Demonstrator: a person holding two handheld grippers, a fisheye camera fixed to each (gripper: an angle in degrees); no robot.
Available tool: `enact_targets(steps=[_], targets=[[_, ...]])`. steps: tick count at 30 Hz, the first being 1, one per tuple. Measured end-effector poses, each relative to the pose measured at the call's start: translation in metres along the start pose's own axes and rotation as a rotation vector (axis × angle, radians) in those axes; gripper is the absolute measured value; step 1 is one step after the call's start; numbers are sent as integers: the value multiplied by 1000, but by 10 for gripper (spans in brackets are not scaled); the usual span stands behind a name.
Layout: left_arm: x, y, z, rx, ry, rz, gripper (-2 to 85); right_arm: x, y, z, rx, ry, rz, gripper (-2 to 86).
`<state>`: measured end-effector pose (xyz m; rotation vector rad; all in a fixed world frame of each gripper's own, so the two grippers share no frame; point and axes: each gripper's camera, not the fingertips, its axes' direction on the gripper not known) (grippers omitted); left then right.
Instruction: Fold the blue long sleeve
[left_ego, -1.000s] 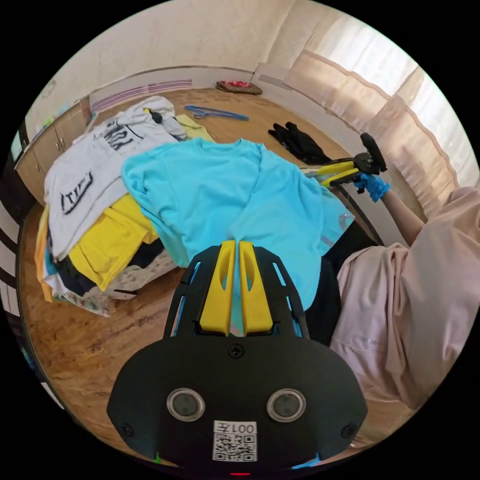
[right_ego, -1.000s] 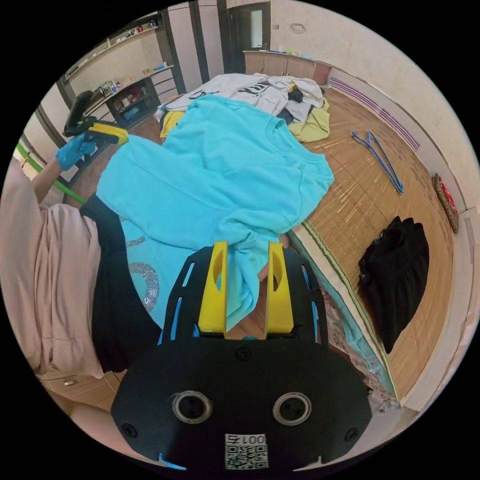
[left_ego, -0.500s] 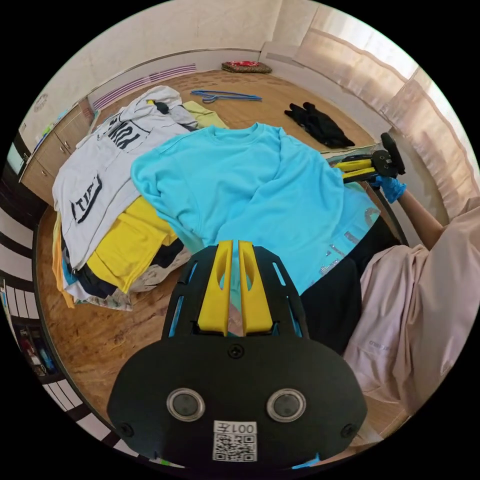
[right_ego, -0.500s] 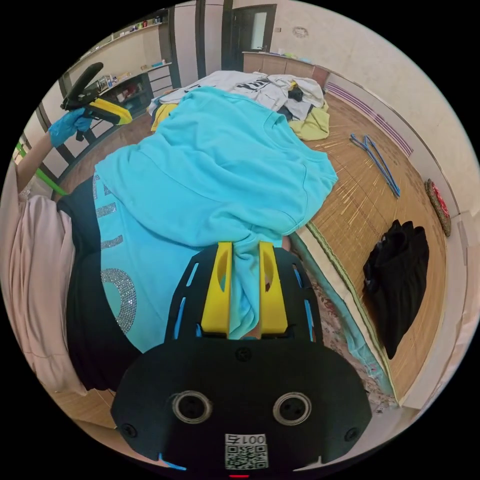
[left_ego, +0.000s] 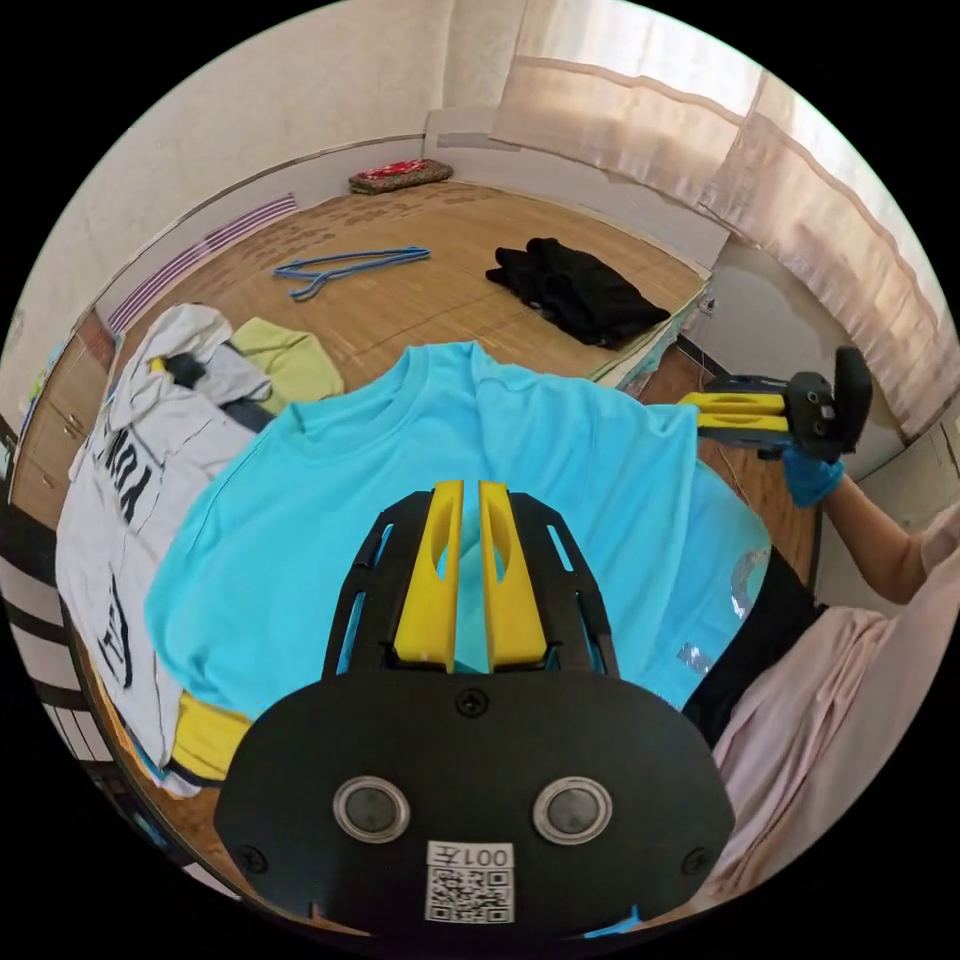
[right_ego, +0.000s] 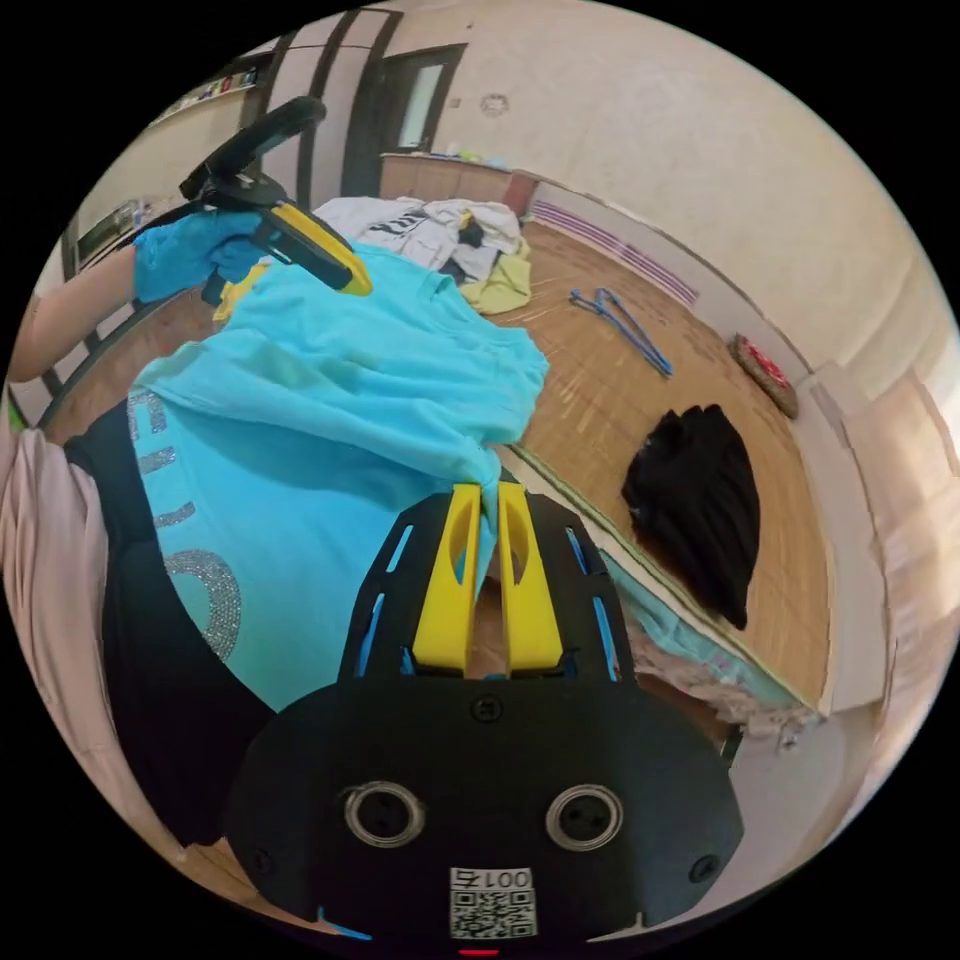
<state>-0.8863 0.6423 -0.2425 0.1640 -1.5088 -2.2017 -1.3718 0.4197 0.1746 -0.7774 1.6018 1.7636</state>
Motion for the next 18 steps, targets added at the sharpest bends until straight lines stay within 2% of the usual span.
enact_targets(steps=[5, 9, 13, 18], targets=[[3, -74, 53, -9, 77, 22, 17, 20, 34, 17, -47, -100, 175, 35], [8, -112, 86, -12, 147, 28, 49, 19, 37, 15, -26, -119, 108, 59], [10, -146, 122, -80, 89, -28, 68, 23, 37, 22, -23, -115, 59, 87], [15, -170, 137, -86, 73, -45, 7, 19, 29, 29, -43, -65, -13, 55]])
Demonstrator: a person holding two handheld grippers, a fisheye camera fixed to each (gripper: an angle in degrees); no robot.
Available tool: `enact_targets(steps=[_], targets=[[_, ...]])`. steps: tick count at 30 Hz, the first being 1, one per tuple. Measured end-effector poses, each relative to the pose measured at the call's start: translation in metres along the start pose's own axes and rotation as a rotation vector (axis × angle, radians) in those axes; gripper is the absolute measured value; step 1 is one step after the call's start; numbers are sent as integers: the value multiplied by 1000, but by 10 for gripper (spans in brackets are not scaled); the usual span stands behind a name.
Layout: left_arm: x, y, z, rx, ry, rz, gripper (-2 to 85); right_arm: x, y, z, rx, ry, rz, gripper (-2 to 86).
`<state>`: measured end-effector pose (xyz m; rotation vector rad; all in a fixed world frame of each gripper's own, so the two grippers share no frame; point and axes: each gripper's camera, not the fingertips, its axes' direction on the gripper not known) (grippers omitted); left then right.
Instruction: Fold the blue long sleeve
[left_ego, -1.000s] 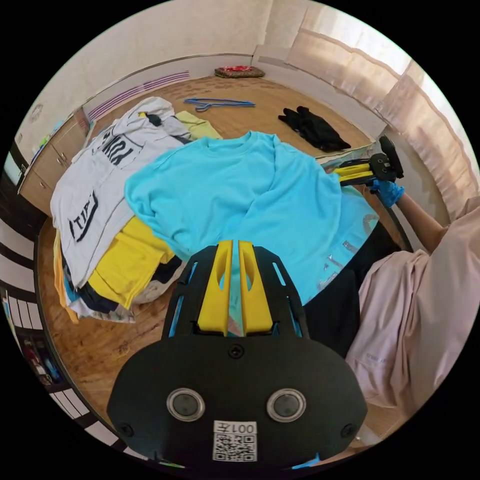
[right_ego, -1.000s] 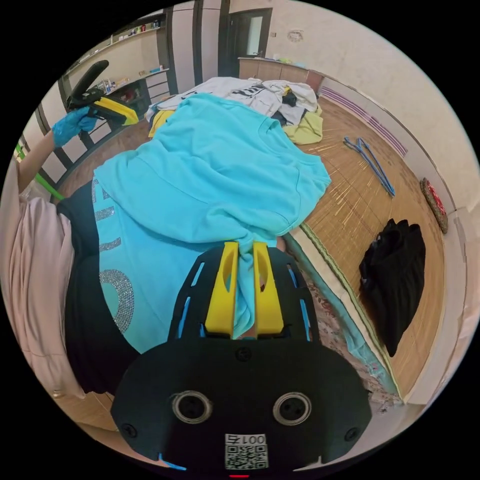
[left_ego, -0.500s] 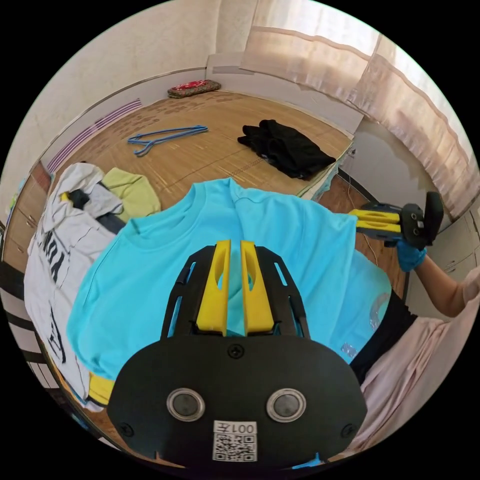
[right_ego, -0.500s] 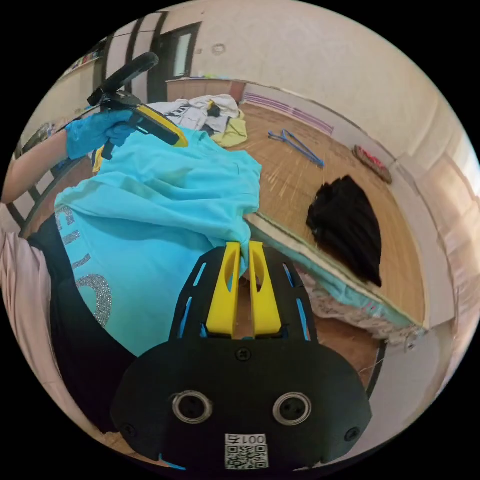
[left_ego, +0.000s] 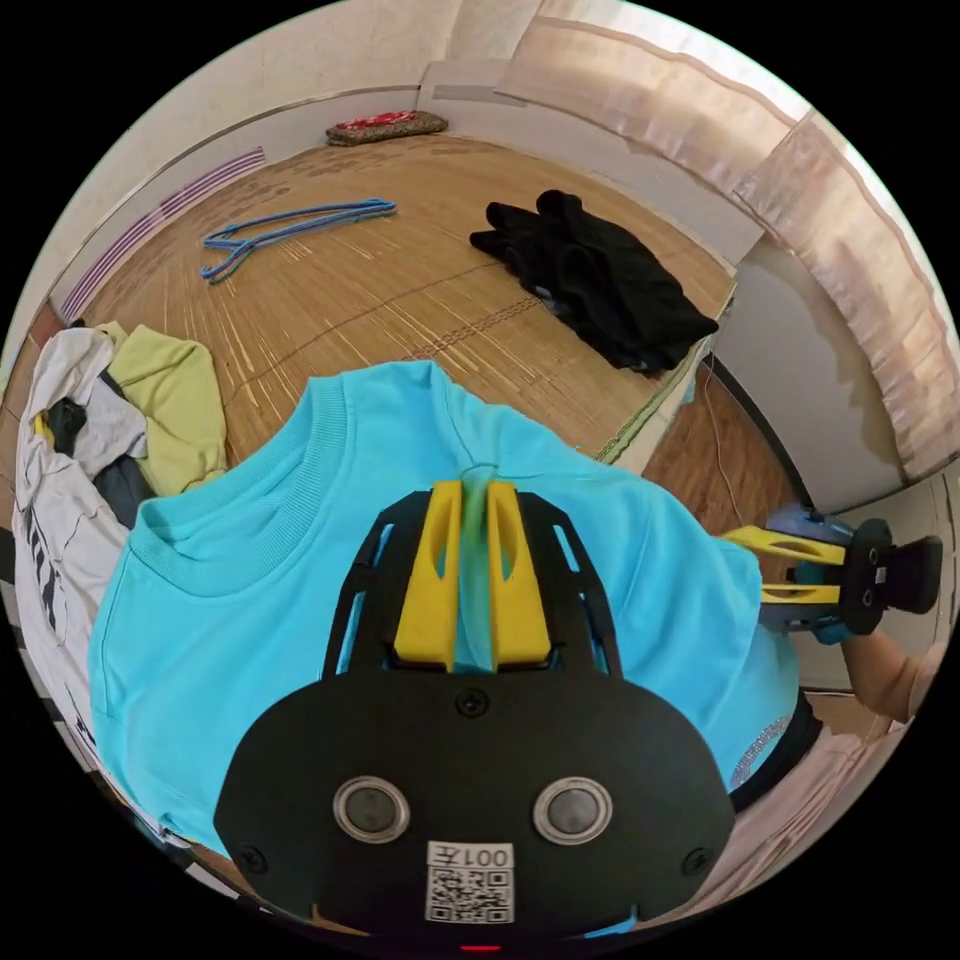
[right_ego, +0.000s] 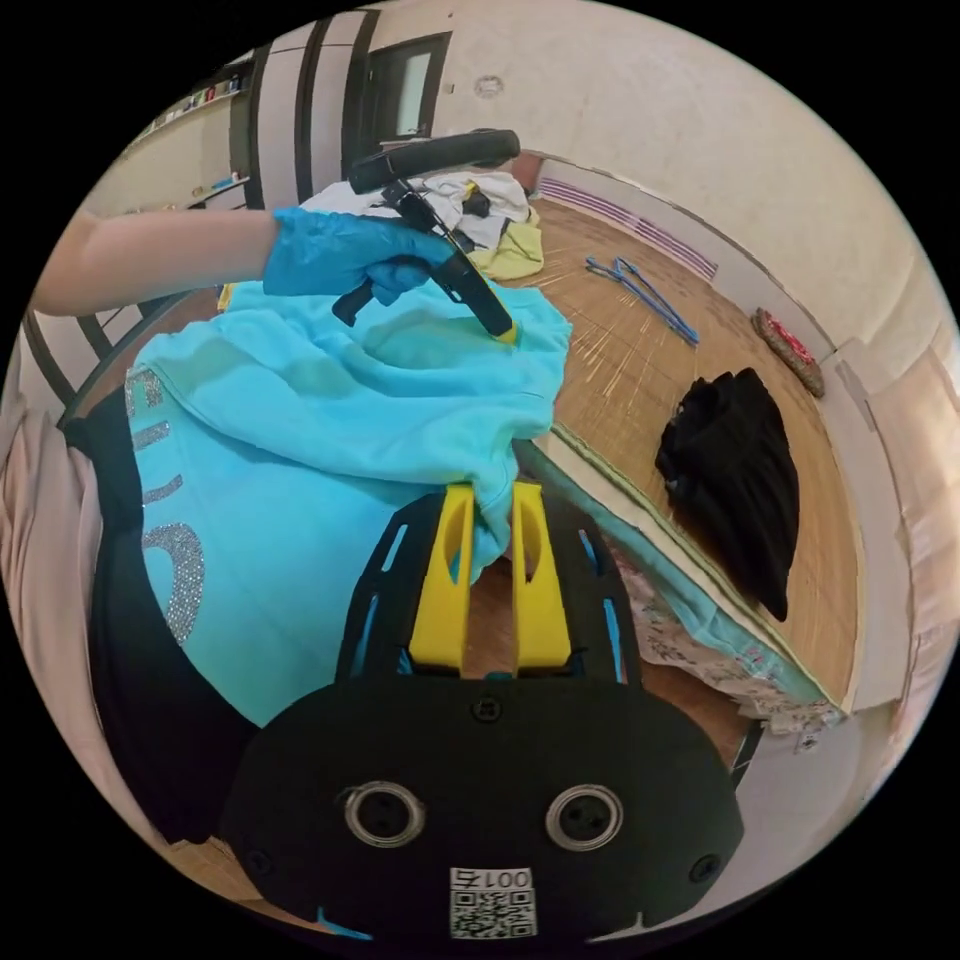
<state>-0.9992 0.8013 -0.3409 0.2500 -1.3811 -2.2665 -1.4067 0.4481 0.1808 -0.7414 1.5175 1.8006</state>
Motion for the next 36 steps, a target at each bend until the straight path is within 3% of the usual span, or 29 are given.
enact_targets(steps=[7, 12, 21, 26, 36], targets=[[5, -53, -49, 184, -60, 84, -15, 8, 0, -30, 136, 142, 88, 32], [17, -113, -42, 143, -47, 158, -15, 24, 6, -15, 101, 204, 171, 27], [56, -166, 64, -147, -145, 207, -2, 46, 24, 37, -9, 85, 302, 18], [48, -163, 59, -91, -47, 107, -2, 35, 15, 35, 17, 152, 189, 17], [60, -166, 42, 40, -169, 118, -16, 38, 4, 38, 50, 247, 241, 20]])
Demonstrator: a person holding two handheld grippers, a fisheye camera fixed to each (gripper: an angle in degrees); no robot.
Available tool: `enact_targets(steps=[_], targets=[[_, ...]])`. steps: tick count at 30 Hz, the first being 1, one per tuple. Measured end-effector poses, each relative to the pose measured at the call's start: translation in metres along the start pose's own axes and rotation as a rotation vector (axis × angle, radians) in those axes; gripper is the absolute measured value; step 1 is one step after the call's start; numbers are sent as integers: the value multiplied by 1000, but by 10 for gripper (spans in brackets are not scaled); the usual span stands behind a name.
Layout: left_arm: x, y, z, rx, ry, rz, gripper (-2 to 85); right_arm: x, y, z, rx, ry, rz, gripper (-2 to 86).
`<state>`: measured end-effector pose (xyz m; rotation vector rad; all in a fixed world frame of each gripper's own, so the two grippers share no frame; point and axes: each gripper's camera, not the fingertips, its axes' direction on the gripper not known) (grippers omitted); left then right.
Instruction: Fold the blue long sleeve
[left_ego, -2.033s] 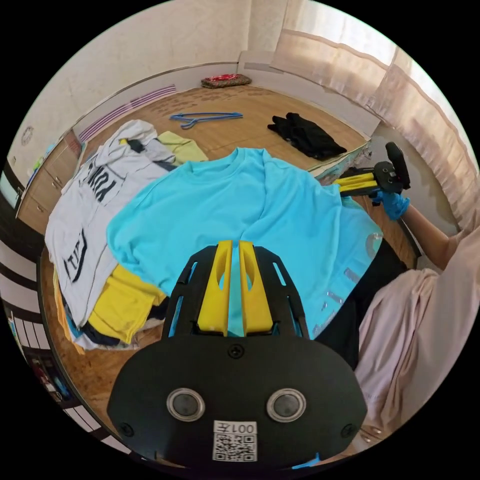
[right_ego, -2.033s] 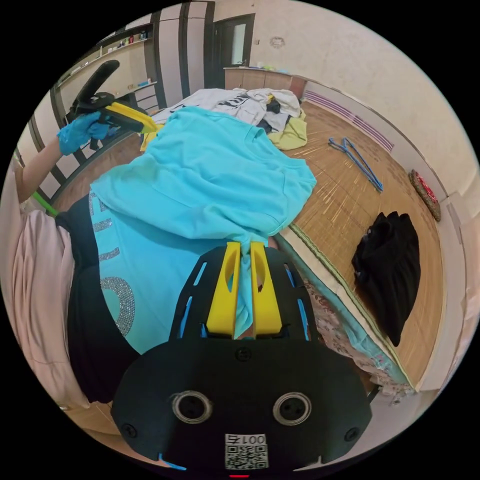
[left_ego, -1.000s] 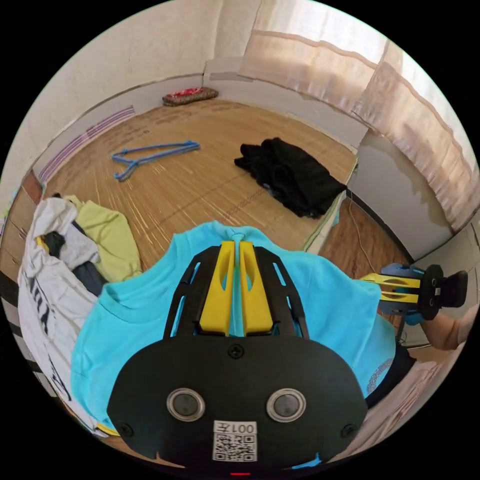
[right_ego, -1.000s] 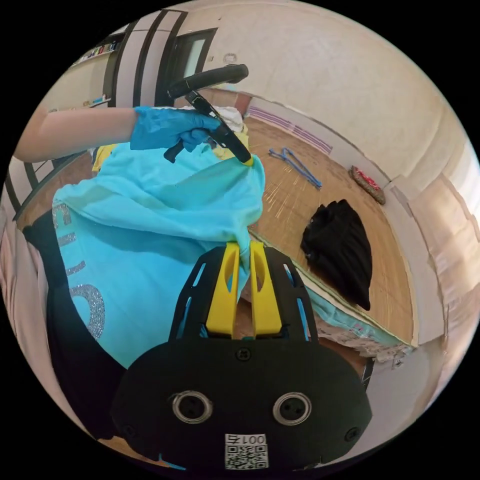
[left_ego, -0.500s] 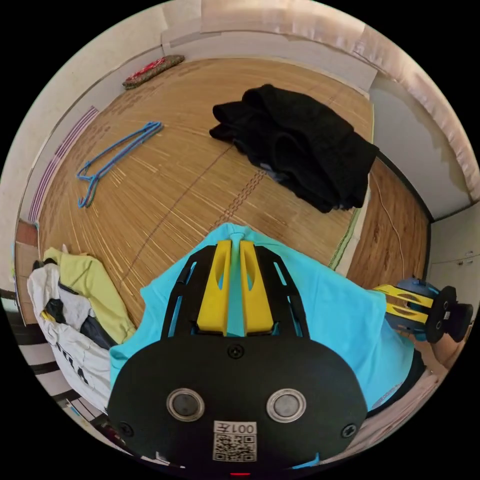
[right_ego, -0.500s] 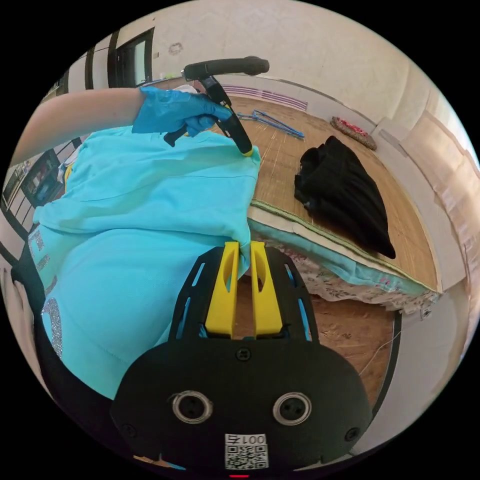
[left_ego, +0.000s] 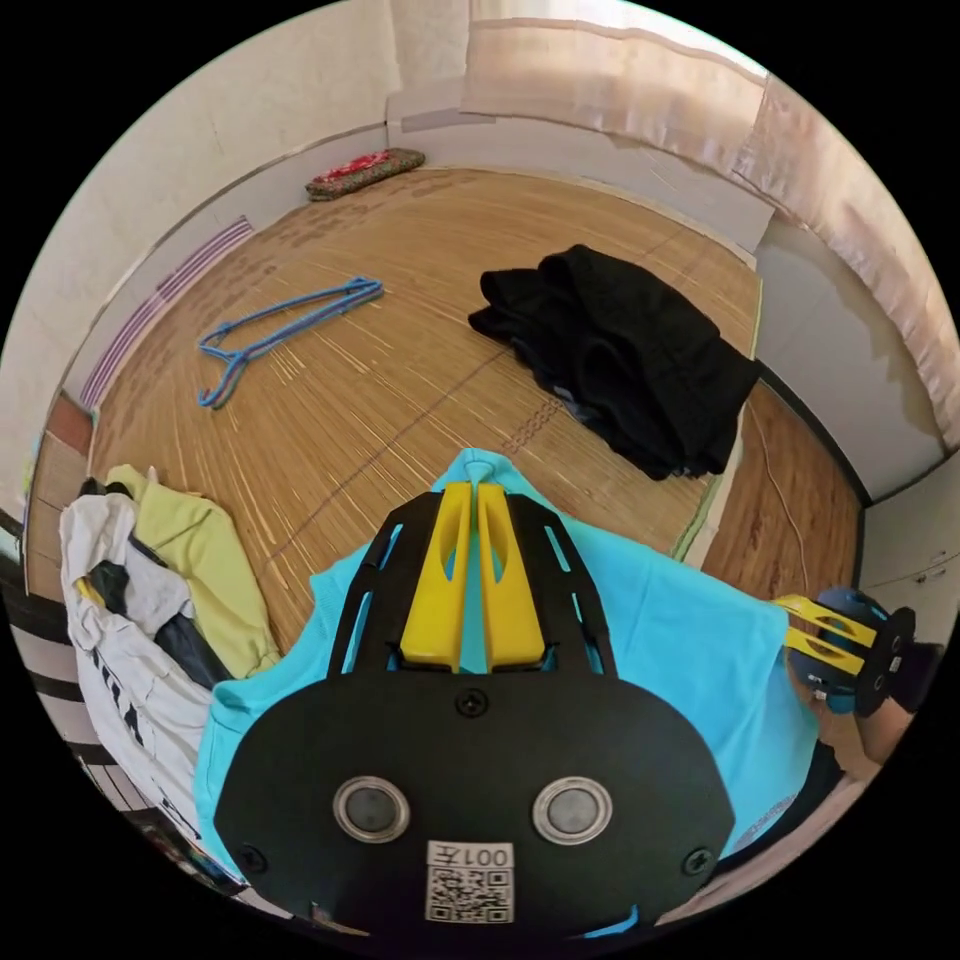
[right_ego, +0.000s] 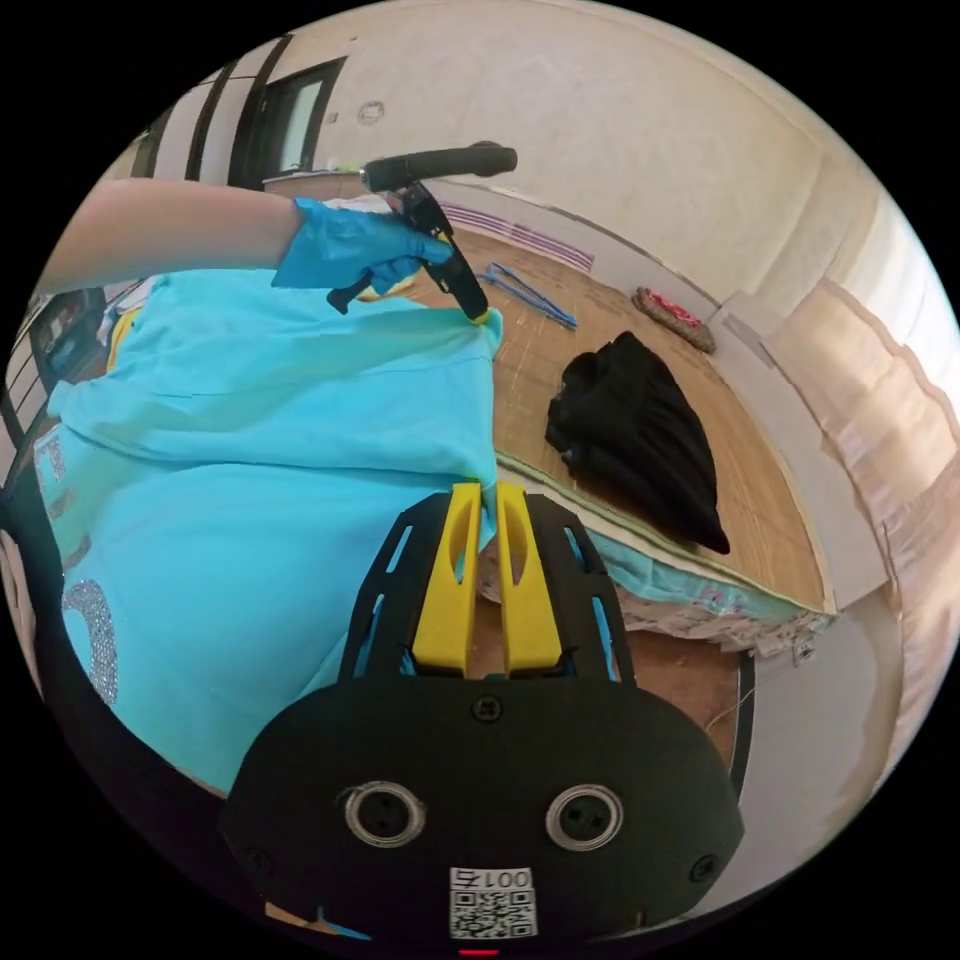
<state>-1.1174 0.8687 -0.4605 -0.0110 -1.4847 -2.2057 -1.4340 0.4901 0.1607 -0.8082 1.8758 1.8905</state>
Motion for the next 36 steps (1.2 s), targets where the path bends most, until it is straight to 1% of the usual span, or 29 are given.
enact_targets(steps=[4, 5, 9, 13, 18, 22, 24, 26, 30, 33, 36], targets=[[8, 0, 26, -123, 4, -15, -11, -6, -4, 26, -93, -38, 33, 20], [9, 4, 28, -130, 9, -27, -9, -9, -6, 30, -116, -49, 28, 20], [9, 26, 11, -38, 43, -42, -2, -14, -7, 29, -110, -70, 17, 16], [8, 51, -7, -18, -18, -8, 4, -12, -9, 34, -184, -48, 33, 10], [-2, 88, -44, 60, -46, -42, 4, -7, -17, 20, -155, -13, 118, 9], [-19, 140, -84, 121, -66, -133, 4, -23, -34, 9, -139, 59, 92, 8], [-28, 171, -103, 146, -117, -166, 4, -35, -45, 5, -123, 83, 81, 8], [-42, 218, -127, 172, -207, -217, 4, -51, -62, -3, -73, 15, 86, 8], [-64, 292, -160, 182, -300, -311, 5, -81, -91, -14, 1, -59, 41, 9], [-74, 348, -183, 185, -359, -399, 7, -114, -119, -20, 48, -99, -37, 11], [-78, 396, -206, 200, -418, -491, 7, -150, -149, -24, 103, -219, -124, 15]])
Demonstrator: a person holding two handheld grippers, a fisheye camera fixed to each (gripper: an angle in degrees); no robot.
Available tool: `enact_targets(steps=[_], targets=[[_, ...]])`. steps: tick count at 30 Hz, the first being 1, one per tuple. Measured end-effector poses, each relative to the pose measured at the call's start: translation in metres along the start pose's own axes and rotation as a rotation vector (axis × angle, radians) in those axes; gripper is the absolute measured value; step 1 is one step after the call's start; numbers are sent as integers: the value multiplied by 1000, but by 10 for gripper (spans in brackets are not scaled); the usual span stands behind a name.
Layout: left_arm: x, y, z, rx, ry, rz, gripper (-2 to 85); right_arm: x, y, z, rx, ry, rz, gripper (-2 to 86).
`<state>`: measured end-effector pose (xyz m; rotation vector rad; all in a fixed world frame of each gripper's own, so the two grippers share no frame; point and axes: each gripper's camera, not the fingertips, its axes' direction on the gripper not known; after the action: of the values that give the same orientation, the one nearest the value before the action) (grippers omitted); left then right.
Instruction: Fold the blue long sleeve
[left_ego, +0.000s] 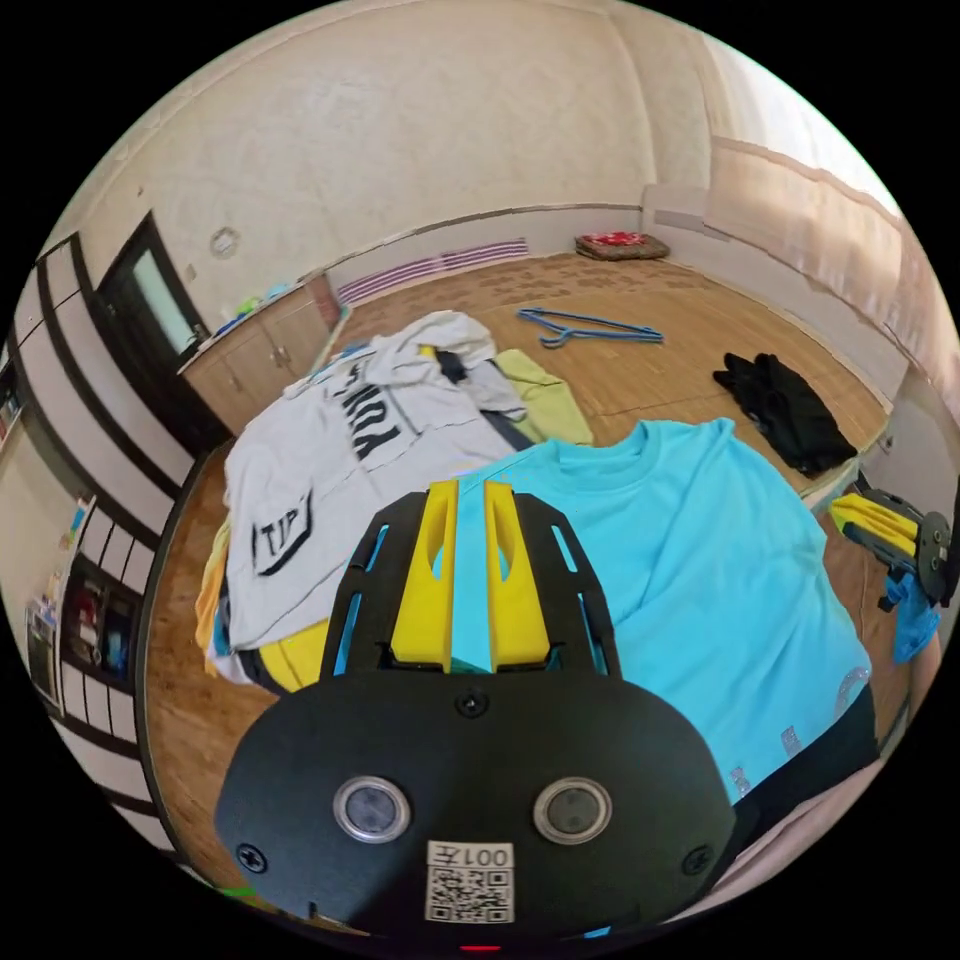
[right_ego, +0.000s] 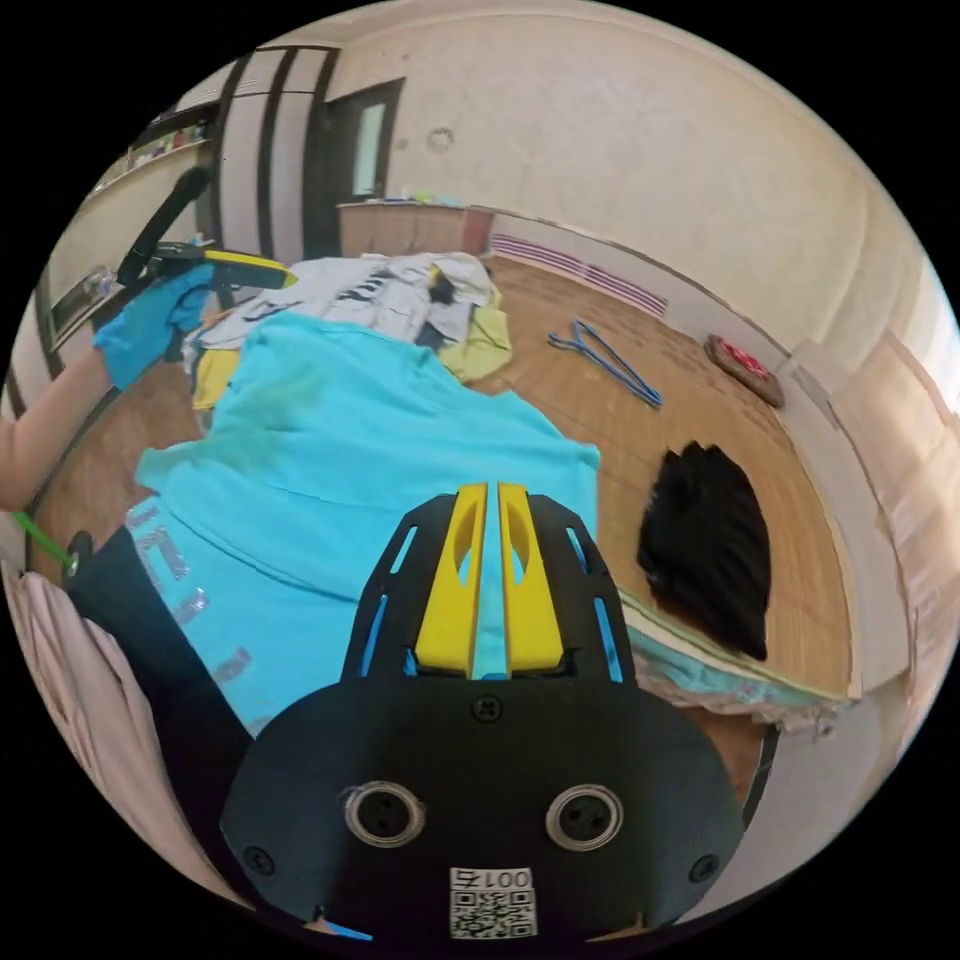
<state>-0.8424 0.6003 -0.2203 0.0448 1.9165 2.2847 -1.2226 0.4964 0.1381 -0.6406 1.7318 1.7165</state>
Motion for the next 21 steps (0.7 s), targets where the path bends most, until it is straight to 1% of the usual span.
enact_targets(steps=[2, 5, 8, 11, 13, 19, 21], targets=[[-24, 22, -16, 0, -31, -53, 7, -31, -30, 8, 17, -85, -107, 20], [-52, 47, -33, 6, -58, -114, 7, -77, -68, 27, -15, -113, -253, 33], [-77, 70, -45, 8, -78, -170, 7, -123, -106, 48, -39, -176, -322, 59], [-104, 97, -52, 20, -87, -239, 7, -168, -142, 66, -31, -284, -357, 86], [-119, 115, -53, 11, -88, -280, 7, -195, -163, 79, -34, -318, -381, 95], [-163, 173, -38, -68, -69, -380, 9, -279, -214, 136, -97, -365, -409, 96], [-171, 187, -30, -90, -58, -382, 11, -297, -221, 154, -122, -329, -409, 91]])
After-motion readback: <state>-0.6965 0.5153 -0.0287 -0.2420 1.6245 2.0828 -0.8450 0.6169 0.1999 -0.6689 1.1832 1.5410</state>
